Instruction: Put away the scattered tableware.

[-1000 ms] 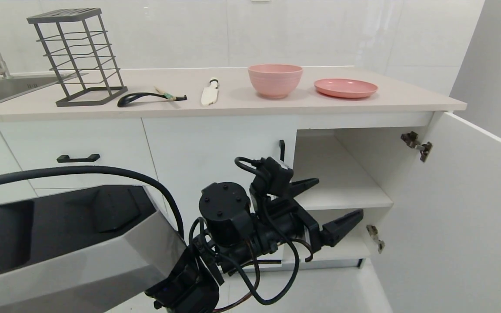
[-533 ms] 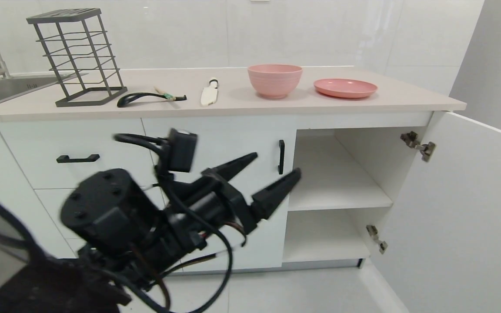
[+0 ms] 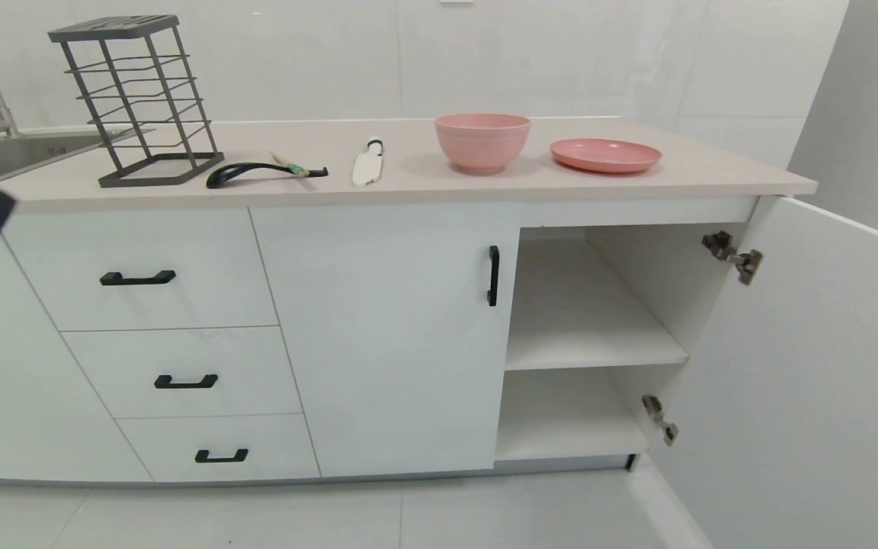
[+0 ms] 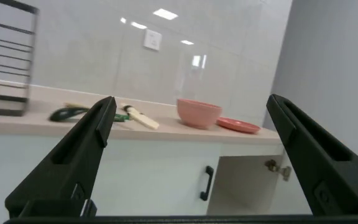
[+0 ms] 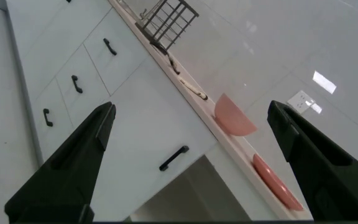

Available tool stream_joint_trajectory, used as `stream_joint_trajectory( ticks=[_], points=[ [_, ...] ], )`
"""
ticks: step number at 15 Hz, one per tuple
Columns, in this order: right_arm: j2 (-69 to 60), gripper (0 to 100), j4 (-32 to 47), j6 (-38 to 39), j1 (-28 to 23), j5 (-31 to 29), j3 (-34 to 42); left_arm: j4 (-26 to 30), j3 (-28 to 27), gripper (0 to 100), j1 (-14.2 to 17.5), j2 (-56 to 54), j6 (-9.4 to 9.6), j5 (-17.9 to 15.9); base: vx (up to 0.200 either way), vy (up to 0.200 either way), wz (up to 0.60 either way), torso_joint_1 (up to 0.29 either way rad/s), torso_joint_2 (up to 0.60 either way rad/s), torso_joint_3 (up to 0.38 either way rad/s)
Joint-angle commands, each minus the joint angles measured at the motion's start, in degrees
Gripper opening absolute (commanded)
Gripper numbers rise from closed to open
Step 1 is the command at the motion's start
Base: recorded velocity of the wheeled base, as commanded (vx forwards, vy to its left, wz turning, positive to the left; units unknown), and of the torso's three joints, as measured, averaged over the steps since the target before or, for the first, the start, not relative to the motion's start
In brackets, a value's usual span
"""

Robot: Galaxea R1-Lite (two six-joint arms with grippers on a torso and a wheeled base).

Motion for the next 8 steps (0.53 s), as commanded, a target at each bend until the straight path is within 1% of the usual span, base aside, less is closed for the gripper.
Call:
stream_joint_trajectory(
  ticks=[1, 2, 3, 4, 5, 7, 8],
  points=[
    [-0.16, 100, -0.14, -0.16, 1.68, 0.04, 1.48, 20.88, 6.93, 100, 7.87, -32.47, 0.86, 0.15, 0.000, 0.000, 0.00, 0.000, 0.00, 0.000],
    [-1.39, 100, -0.14, -0.16, 2.56, 0.04, 2.63, 32.84, 7.01, 100, 9.71, -41.78, 0.95, 0.06, 0.000, 0.000, 0.00, 0.000, 0.00, 0.000],
    [-3.24, 100, -0.14, -0.25, 2.65, -0.05, 3.24, 45.67, 6.84, 100, 10.42, -50.31, 1.39, 0.06, 0.000, 0.000, 0.00, 0.000, 0.00, 0.000],
    [-5.61, 100, -0.14, -0.25, 2.56, -0.14, 3.24, 53.84, 6.66, 100, 11.21, -55.49, 2.01, -0.03, 0.000, 0.000, 0.00, 0.000, 0.00, 0.000],
    [-7.90, 100, -0.14, -0.16, 2.21, -0.14, 3.24, 56.83, 7.19, 100, 12.52, -56.99, 1.92, -0.03, 0.000, 0.000, 0.00, 0.000, 0.00, 0.000],
    [-11.41, 100, -0.14, -0.16, 1.50, -0.32, 3.24, 58.24, 7.19, 100, 12.44, -56.99, 2.09, 0.32, 0.000, 0.000, 0.00, 0.000, 0.00, 0.000],
    [-16.77, 100, 1.00, -0.08, 1.59, -1.90, 3.24, 62.02, 7.19, 100, 12.44, -56.99, 2.88, 2.34, 0.000, 0.000, 0.00, 0.000, 0.00, 0.000]
  ],
)
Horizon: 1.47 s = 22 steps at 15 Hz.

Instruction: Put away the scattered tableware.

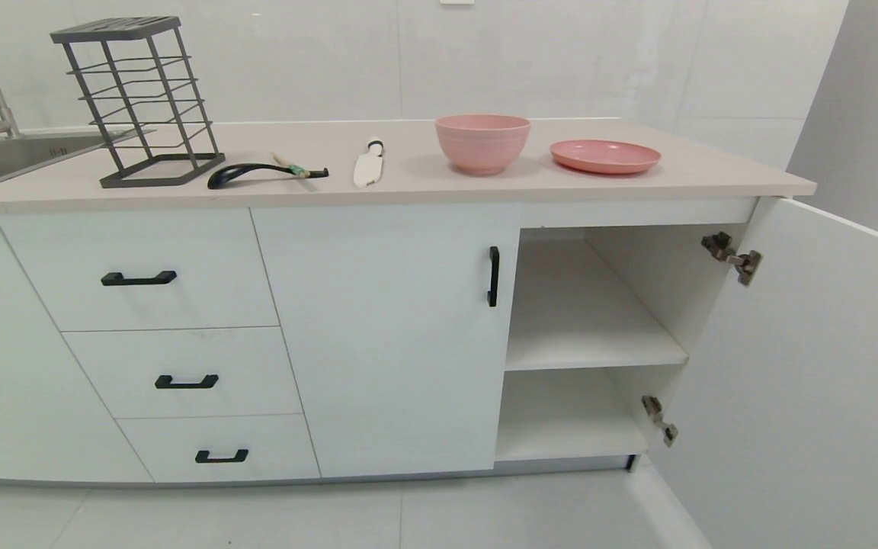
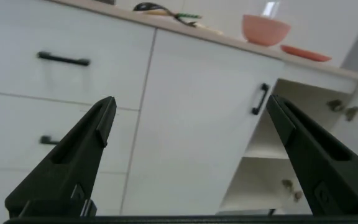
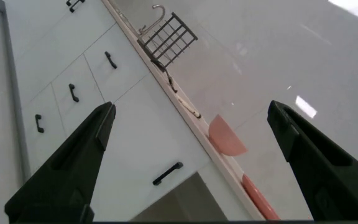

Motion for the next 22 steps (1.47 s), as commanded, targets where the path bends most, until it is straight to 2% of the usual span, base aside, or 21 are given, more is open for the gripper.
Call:
stream_joint_trajectory(
  ticks=[1, 2, 3, 4, 5, 6, 7, 9, 10, 11, 12, 13, 14, 16, 17, 18, 19, 20, 21, 22],
  points=[
    [-11.35, 100, 2.91, 0.07, -0.06, -1.34, 0.07, 4.53, 0.51, 100, 1.16, -6.74, 1.90, 2.76, 0.000, 0.000, 0.00, 0.000, 0.00, 0.000],
    [-19.00, 100, 7.83, 0.07, 0.38, -1.43, 0.07, 7.35, 0.60, 100, 1.16, -6.74, 3.49, 4.34, 0.000, 0.000, 0.00, 0.000, 0.00, 0.000],
    [-22.25, 100, 10.47, 0.07, 0.47, -1.43, 0.07, 7.52, 0.60, 100, 1.16, -6.74, 3.57, 4.34, 0.000, 0.000, 0.00, 0.000, 0.00, 0.000],
    [-34.56, 100, 23.30, -0.11, 1.79, -2.05, 0.07, 8.05, 0.60, 100, 1.16, -6.74, 4.54, 4.78, 0.000, 0.000, 0.00, 0.000, 0.00, 0.000],
    [-41.24, 100, 32.44, -0.11, 2.75, -2.66, 0.07, 9.37, 0.60, 100, 1.16, -6.74, 6.12, 5.48, 0.000, 0.000, 0.00, 0.000, 0.00, 0.000],
    [-44.31, 100, 37.54, -1.07, 3.19, -3.10, 0.07, 11.48, 0.60, 100, 1.16, -6.74, 8.06, 6.45, 0.000, 0.000, 0.00, 0.000, 0.00, 0.000],
    [-42.82, 100, 38.77, -0.28, 3.19, -4.60, 0.07, 13.32, 0.60, 100, 1.16, -6.74, 9.11, 7.07, 0.000, 0.000, 0.00, 0.000, 0.00, 0.000],
    [-42.82, 100, 55.65, 0.42, 3.19, -12.77, 0.07, 16.84, 0.60, 100, 1.16, -6.74, 9.64, 8.91, 0.000, 0.000, 0.00, 0.000, 0.00, 0.000],
    [-42.82, 100, 60.57, 0.77, 3.28, -14.44, 0.07, 18.33, 0.60, 100, 1.16, -6.74, 9.64, 9.44, 0.000, 0.000, 0.00, 0.000, 0.00, 0.000],
    [-42.82, 100, 64.00, 0.25, 3.46, -13.21, 0.07, 18.33, 0.60, 100, 1.16, -6.74, 9.81, 9.35, 0.000, 0.000, 0.00, 0.000, 0.00, 0.000],
    [-42.91, 100, 66.28, -0.63, 7.59, -6.44, 0.07, 18.33, 0.60, 100, 1.16, -6.74, 10.43, 9.35, 0.000, 0.000, 0.00, 0.000, 0.00, 0.000],
    [-43.43, 100, 69.36, -0.81, 9.17, -7.06, 0.07, 18.33, 0.60, 100, 1.16, -6.74, 10.43, 9.35, 0.000, 0.000, 0.00, 0.000, 0.00, 0.000],
    [-47.21, 100, 72.78, -0.72, 8.64, -9.61, 0.07, 18.33, 0.60, 100, 1.16, -6.74, 10.34, 9.44, 0.000, 0.000, 0.00, 0.000, 0.00, 0.000],
    [-48.09, 100, 72.43, -1.16, 8.73, -18.31, 0.07, 18.42, 0.60, 100, 1.16, -6.74, 10.52, 9.61, 0.000, 0.000, 0.00, 0.000, 0.00, 0.000],
    [-48.09, 100, 75.07, 0.51, 8.73, -28.94, 0.07, 18.51, 0.60, 100, 1.16, -6.74, 11.22, 10.32, 0.000, 0.000, 0.00, 0.000, 0.00, 0.000],
    [-48.09, 100, 81.66, 1.48, 8.73, -40.10, 0.07, 18.60, 0.60, 100, 1.16, -6.74, 14.38, 10.76, 0.000, 0.000, 0.00, 0.000, 0.00, 0.000],
    [-48.09, 100, 88.25, 3.50, 8.73, -53.64, -0.10, 18.60, 0.60, 100, 1.16, -6.74, 18.95, 10.67, 0.000, 0.000, 0.00, 0.000, 0.00, 0.000],
    [-48.09, 100, 88.34, 4.29, 8.73, -55.48, -0.19, 18.51, 0.60, 100, 1.16, -6.74, 19.57, 10.67, 0.000, 0.000, 0.00, 0.000, 0.00, 0.000],
    [-48.09, 100, 87.37, 9.83, 8.73, -65.42, 0.07, 18.51, 0.60, 100, 1.16, -6.74, 20.10, 10.58, 0.000, 0.000, 0.00, 0.000, 0.00, 0.000],
    [-48.09, 100, 89.40, 10.53, 8.73, -68.23, 0.07, 18.60, 0.51, 100, 1.16, -6.74, 19.75, 10.58, 0.000, 0.000, 0.00, 0.000, 0.00, 0.000]
  ],
)
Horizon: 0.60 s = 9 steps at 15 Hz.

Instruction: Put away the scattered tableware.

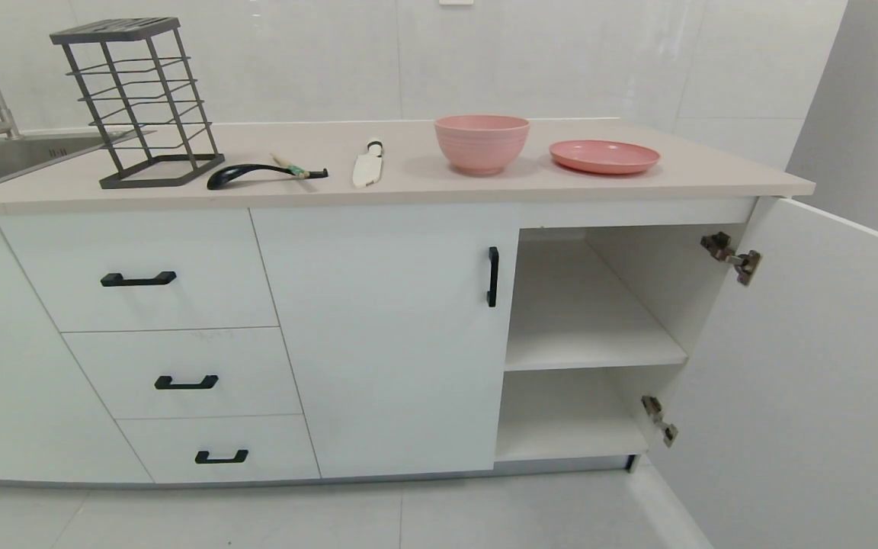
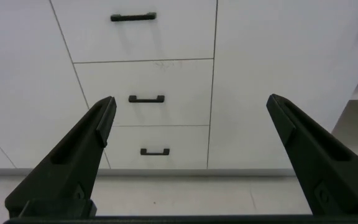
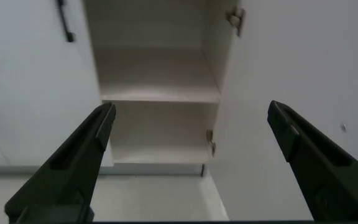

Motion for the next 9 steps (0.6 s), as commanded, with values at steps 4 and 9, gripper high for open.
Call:
stream_joint_trajectory(
  ticks=[4, 9],
  points=[
    [-0.16, 100, 1.28, 2.49, 0.09, -2.93, -0.04, 3.23, -0.09, 100, 0.01, 0.27, -3.05, -5.64, 0.000, 0.000, 0.00, 0.000, 0.00, 0.000],
    [-0.16, 100, 1.28, 2.49, 0.09, -2.93, -0.04, 3.15, -0.09, 100, 0.01, 0.27, -2.88, -5.46, 0.000, -0.040, 0.00, -0.001, 0.00, 0.000]
  ],
)
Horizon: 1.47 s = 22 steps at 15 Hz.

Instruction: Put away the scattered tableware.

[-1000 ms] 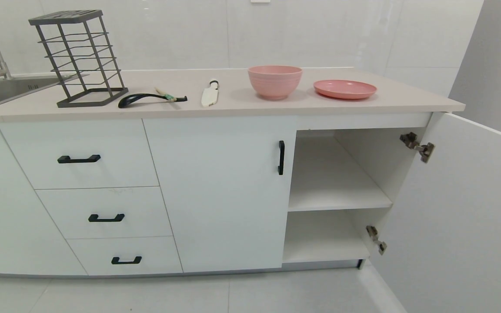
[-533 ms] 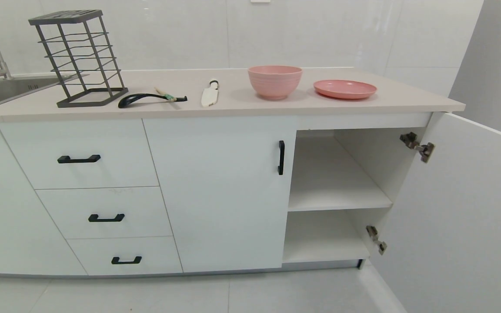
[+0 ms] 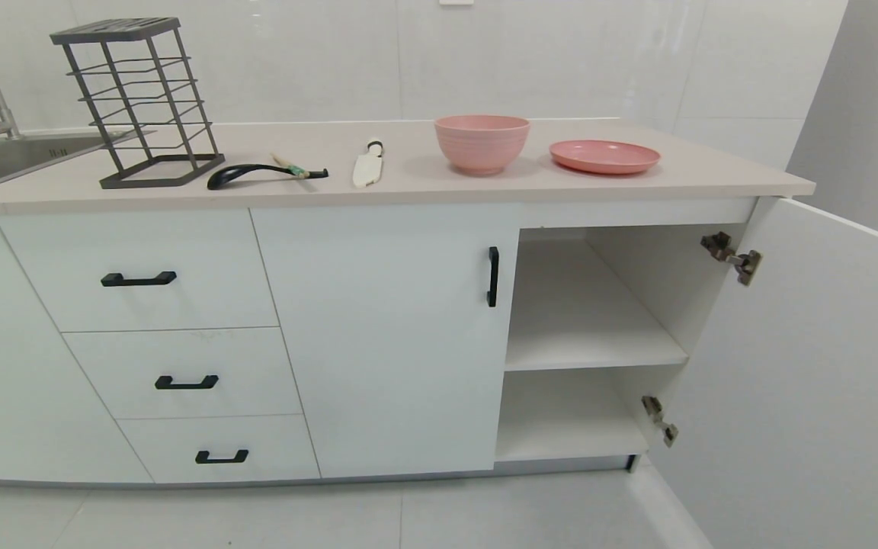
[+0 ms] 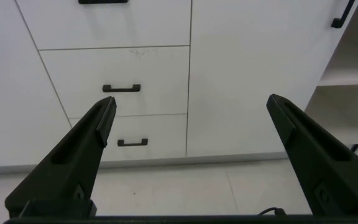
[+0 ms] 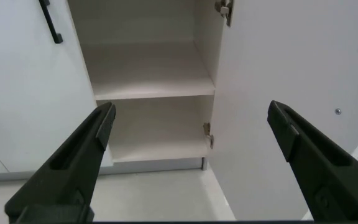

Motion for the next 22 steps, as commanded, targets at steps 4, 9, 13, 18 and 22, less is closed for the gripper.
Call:
stream_joint_trajectory(
  ticks=[4, 9, 13, 18, 22],
  points=[
    [-0.02, 100, -0.04, -0.02, 0.01, -0.02, -0.01, 0.06, -0.01, 100, 0.01, 0.22, -0.07, 0.05, 0.000, -0.100, 0.00, 0.001, 0.00, 0.001],
    [-0.02, 100, -0.04, -0.02, 0.01, -0.02, -0.01, 0.06, -0.01, 100, 0.01, 0.22, -0.15, 0.14, 0.000, 0.000, -0.60, 0.000, 0.01, 0.004],
    [-0.02, 100, -0.04, -0.02, 0.01, -0.02, -0.01, 0.06, -0.01, 100, 0.01, 0.22, -0.15, 0.14, 0.000, 0.000, -0.15, 0.001, 0.00, -0.001],
    [-0.02, 100, -0.04, -0.02, 0.01, -0.02, -0.01, 0.06, -0.01, 100, 0.01, 0.22, -0.15, 0.22, 0.160, 0.000, 0.00, 0.002, 0.00, 0.005],
    [-0.02, 100, -0.04, -0.11, 0.01, -0.02, 0.07, 0.06, -0.01, 100, 0.01, 0.22, -0.15, 0.22, 0.000, 0.000, 0.00, 0.000, 0.00, 0.000]
  ],
)
